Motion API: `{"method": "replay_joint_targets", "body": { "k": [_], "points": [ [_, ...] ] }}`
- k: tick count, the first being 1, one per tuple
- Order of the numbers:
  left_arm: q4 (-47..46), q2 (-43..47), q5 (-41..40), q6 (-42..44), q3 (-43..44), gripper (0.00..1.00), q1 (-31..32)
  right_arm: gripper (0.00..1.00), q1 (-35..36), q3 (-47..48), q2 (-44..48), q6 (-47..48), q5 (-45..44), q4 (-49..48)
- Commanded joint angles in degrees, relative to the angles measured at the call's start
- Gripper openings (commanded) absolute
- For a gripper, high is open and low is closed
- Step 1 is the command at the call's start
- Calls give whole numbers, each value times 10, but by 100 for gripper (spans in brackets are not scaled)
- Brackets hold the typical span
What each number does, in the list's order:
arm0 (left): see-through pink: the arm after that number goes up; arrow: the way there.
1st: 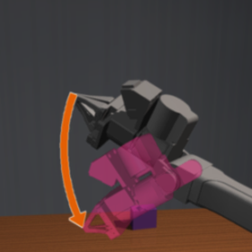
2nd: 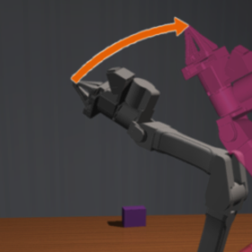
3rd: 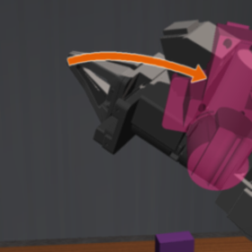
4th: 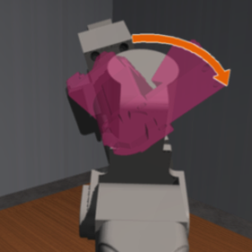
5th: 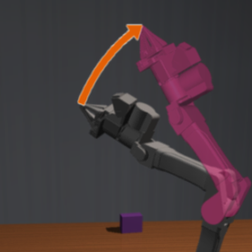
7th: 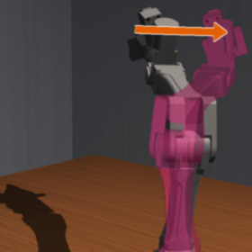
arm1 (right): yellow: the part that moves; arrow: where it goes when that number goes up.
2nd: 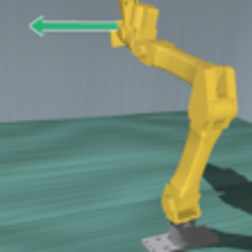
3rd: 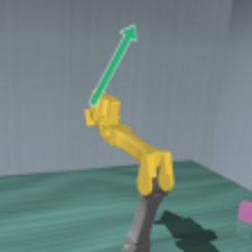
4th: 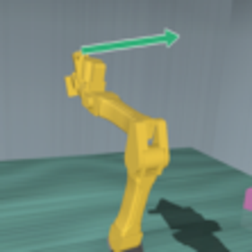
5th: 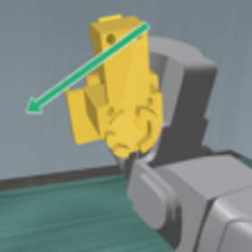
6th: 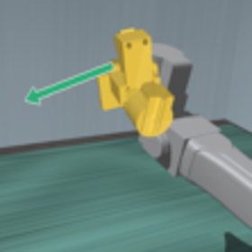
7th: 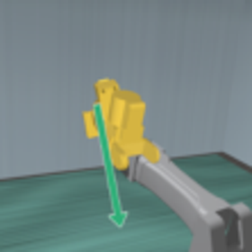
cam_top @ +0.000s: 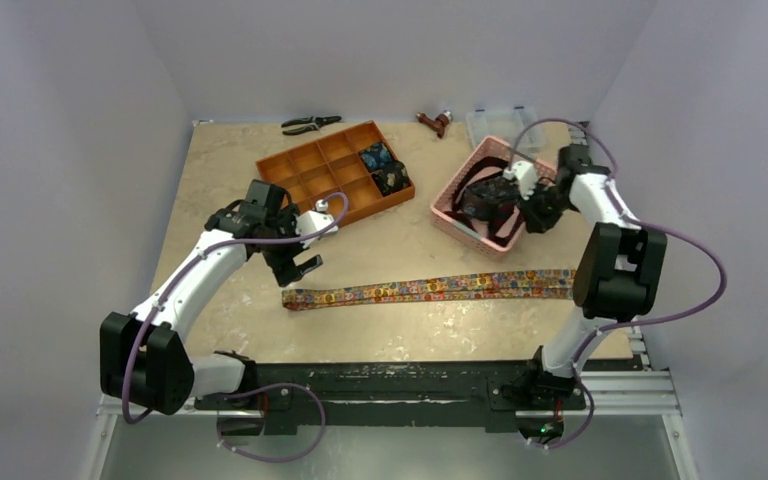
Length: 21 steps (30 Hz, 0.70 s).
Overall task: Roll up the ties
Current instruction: Move the bin to the center of the board.
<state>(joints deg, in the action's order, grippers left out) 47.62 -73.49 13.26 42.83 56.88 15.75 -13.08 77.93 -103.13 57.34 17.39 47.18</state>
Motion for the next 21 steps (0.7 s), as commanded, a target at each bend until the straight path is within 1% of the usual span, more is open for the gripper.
{"method": "replay_joint_targets", "body": {
  "k": [1, 6, 8, 11, 13, 15, 18, 21],
  "points": [
    [-3, 1, 2, 2, 22, 100, -7, 24, 103, -33, 28, -88, 89, -22],
    [-6, 7, 2, -5, 21, 100, -13, 30, 177, -31, 38, -163, 127, -37],
    [-9, 8, 22, -16, 22, 100, -15, 30, 189, -15, 43, -169, 146, -26],
    [-14, 6, 48, -15, 36, 100, -15, 29, 189, 43, 41, -153, 191, 30],
    [-13, -5, 53, -21, 54, 100, -15, 29, 191, 81, 38, -168, 186, 41],
    [-10, -20, 55, -31, 69, 99, -15, 28, 204, 118, 30, -206, 186, 18],
    [-13, -28, 55, -42, 77, 100, -15, 26, 257, 171, 4, -240, 159, 5],
    [-26, -18, 47, -68, 73, 100, -19, 24, 319, 187, -18, -258, 124, -18]
  ]
}}
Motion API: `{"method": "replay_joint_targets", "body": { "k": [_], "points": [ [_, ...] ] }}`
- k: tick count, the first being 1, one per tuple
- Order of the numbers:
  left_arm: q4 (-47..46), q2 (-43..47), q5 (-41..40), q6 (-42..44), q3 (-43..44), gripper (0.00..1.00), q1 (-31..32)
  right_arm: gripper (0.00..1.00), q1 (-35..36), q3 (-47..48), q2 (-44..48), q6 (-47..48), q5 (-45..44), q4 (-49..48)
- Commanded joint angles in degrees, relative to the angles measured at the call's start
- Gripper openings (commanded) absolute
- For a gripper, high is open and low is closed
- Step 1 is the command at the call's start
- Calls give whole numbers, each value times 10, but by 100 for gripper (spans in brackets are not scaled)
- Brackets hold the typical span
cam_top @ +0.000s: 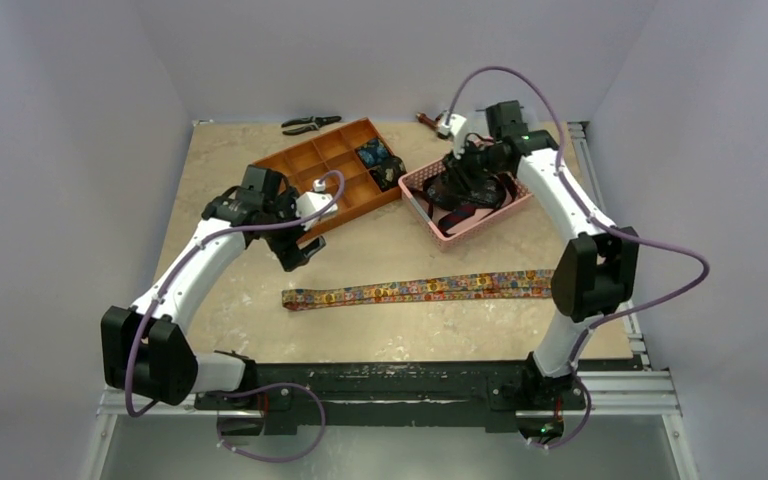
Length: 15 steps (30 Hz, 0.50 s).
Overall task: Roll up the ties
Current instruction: Move the bin to the center of the board.
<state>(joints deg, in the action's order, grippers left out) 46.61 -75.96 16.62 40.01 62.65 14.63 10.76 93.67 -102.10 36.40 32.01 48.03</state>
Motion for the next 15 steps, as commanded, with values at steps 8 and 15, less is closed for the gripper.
{"method": "replay_joint_targets", "body": {
  "k": [8, 15],
  "points": [
    [-16, 14, 46, -109, 29, 100, -56, 19, 197, 74, -141, -74, -132, -90],
    [-15, 35, 34, -110, 16, 100, -58, 13, 179, 149, -231, -117, -243, -137]
  ]
}}
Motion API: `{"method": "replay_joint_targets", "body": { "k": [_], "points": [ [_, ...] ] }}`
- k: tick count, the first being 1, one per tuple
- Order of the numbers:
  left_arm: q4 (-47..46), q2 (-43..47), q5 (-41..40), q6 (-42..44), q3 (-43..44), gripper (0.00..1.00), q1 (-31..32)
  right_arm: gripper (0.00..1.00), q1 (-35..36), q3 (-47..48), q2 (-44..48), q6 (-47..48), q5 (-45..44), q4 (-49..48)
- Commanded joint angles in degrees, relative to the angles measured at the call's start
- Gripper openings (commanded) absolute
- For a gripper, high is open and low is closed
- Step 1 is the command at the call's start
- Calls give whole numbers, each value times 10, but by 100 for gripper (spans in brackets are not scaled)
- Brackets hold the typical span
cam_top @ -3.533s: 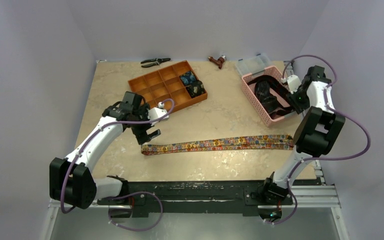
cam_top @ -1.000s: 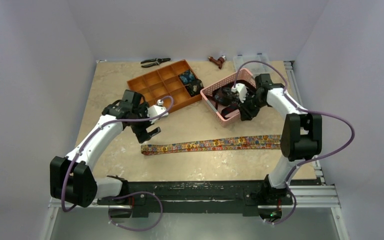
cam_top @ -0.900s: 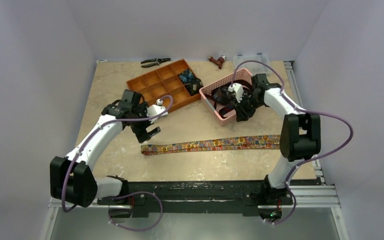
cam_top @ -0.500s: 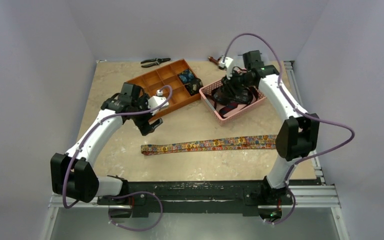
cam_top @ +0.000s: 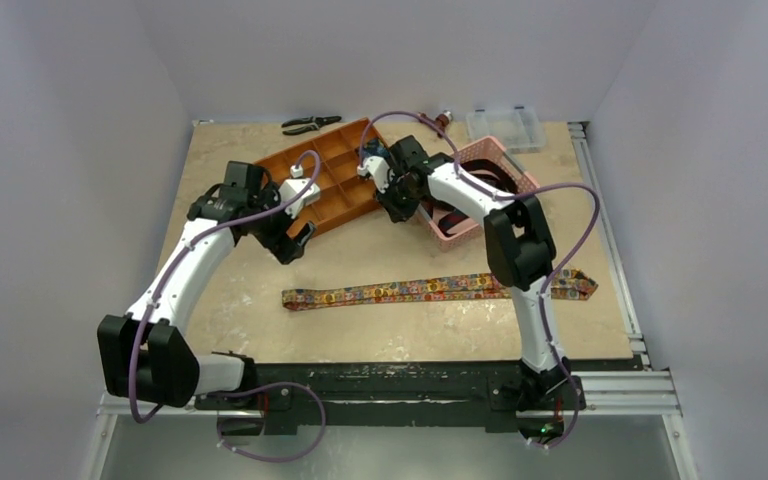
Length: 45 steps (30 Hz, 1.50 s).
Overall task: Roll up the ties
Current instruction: Move the bin to the center of the board.
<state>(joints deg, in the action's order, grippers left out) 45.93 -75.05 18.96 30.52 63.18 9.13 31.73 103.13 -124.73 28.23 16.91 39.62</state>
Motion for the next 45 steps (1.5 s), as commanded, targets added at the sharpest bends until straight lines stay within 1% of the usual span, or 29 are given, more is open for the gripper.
{"method": "replay_joint_targets", "body": {
  "k": [1, 4, 8, 11, 14, 16, 17, 19, 22, 24, 27, 29, 32, 36, 39, 41, 43, 45],
  "points": [
    [-8, 27, 9, -16, 10, 100, -4, 13, -41, 62, -14, -34, -104, -57],
    [-7, 29, 6, -15, 9, 100, -4, 12, -84, 88, -35, -28, -125, -62],
    [-9, 26, 8, -13, 6, 100, -5, 13, -135, 121, -42, -8, -109, -69],
    [-12, 18, 11, -15, 11, 100, -5, 22, -148, 153, -28, 11, -56, -52],
    [-15, 13, 11, -12, 16, 100, -5, 27, -149, 180, 13, 29, 11, -2],
    [-16, 14, 11, -3, 16, 100, -5, 29, -149, 146, 65, 39, 48, 14],
    [-16, 16, 10, 3, 13, 100, -5, 29, -149, 110, 94, 50, 52, 19],
    [-17, 19, 10, 15, 3, 100, -5, 28, -151, 19, 167, 81, 40, 24],
    [-19, 28, 13, 26, -14, 100, -5, 25, -168, -113, 236, 115, 18, 33],
    [-20, 35, 17, 32, -24, 100, -5, 22, -185, -181, 261, 128, 12, 43],
    [-19, 42, 22, 39, -33, 100, -4, 19, -205, -232, 274, 136, -10, 30],
    [-16, 40, 24, 40, -32, 100, -4, 19, -212, -247, 259, 141, -28, 15],
    [-14, 38, 26, 41, -27, 100, -5, 18, -230, -220, 207, 144, -39, -2],
    [-15, 34, 20, 41, -17, 100, -4, 18, -247, -129, 124, 141, -53, -3],
    [-27, 33, 14, 30, -14, 100, -4, 18, -249, -65, 80, 138, -68, -11],
    [-33, 33, 11, 15, -12, 100, -5, 19, -249, -28, 66, 134, -69, -10],
    [-36, 36, 11, 1, -7, 100, -5, 23, -249, -5, 65, 133, -64, 1],
    [-42, 46, 20, -6, -3, 100, -5, 27, -249, -11, 90, 134, -46, 18]
  ]
}}
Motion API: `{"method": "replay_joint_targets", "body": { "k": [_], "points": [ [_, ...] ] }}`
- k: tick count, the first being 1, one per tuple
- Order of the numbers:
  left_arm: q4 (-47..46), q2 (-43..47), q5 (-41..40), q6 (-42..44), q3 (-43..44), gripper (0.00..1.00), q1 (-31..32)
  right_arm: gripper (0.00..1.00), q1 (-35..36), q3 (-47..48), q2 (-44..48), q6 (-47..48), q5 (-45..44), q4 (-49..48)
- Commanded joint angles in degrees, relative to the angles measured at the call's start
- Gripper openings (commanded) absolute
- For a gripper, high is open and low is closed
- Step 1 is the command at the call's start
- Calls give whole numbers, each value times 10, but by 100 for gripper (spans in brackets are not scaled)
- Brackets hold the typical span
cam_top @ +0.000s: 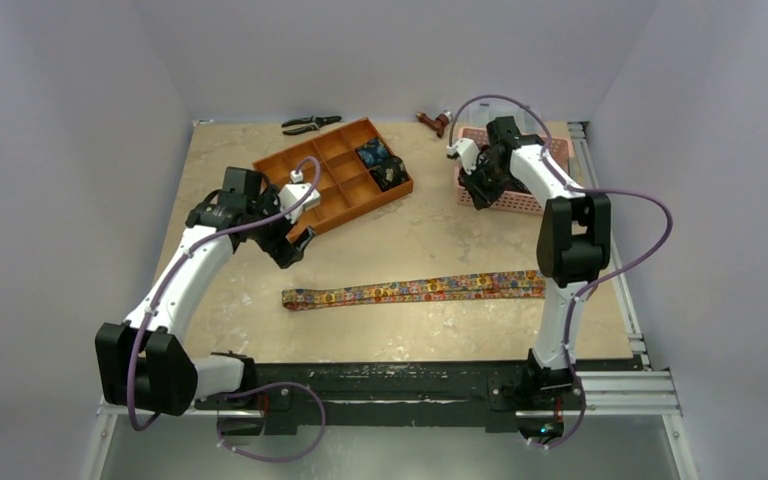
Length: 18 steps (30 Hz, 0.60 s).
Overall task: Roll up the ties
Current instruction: Move the bin to the center of the board, then move the tie to the center of the board.
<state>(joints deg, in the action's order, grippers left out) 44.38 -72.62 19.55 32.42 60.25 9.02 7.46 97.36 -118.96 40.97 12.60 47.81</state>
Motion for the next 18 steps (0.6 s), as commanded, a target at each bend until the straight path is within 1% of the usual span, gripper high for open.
{"method": "replay_joint_targets", "body": {
  "k": [1, 2, 4, 5, 7, 8, 9, 10, 12, 13, 14, 16, 18],
  "points": [
    [-37, 32, 20, -31, 23, 100, -5, 30, -7, 31, 53, 13, 9, -56],
    [-54, 44, 24, -41, 19, 100, -5, 32, -7, 12, 82, 19, 23, -51],
    [-103, 72, 34, -65, 4, 100, -5, 42, -7, -40, 146, 23, 48, -46],
    [-134, 85, 38, -83, -7, 100, -5, 50, -7, -64, 178, 26, 63, -40],
    [-196, 93, 39, -115, -28, 100, -4, 72, -10, -116, 232, 15, 87, -39],
    [-195, 88, 50, -115, -25, 100, -4, 79, -10, -144, 250, -8, 86, -43],
    [-165, 76, 71, -101, -8, 100, -3, 87, -10, -163, 263, -18, 87, -36],
    [-127, 57, 98, -66, 16, 100, -3, 96, -12, -177, 268, -12, 93, -13],
    [-20, 10, 145, 0, 71, 100, -3, 98, -14, -189, 262, 36, 103, 42],
    [21, -10, 156, 24, 88, 100, -3, 98, -14, -191, 252, 63, 99, 79],
    [43, -23, 158, 42, 89, 100, -2, 98, -14, -193, 241, 96, 96, 112],
    [53, -18, 143, 99, 51, 100, 6, 98, -14, -237, 236, 121, 60, 110],
    [56, -2, 109, 162, -3, 100, 32, 98, -14, -291, 259, 141, 18, 74]
  ]
}}
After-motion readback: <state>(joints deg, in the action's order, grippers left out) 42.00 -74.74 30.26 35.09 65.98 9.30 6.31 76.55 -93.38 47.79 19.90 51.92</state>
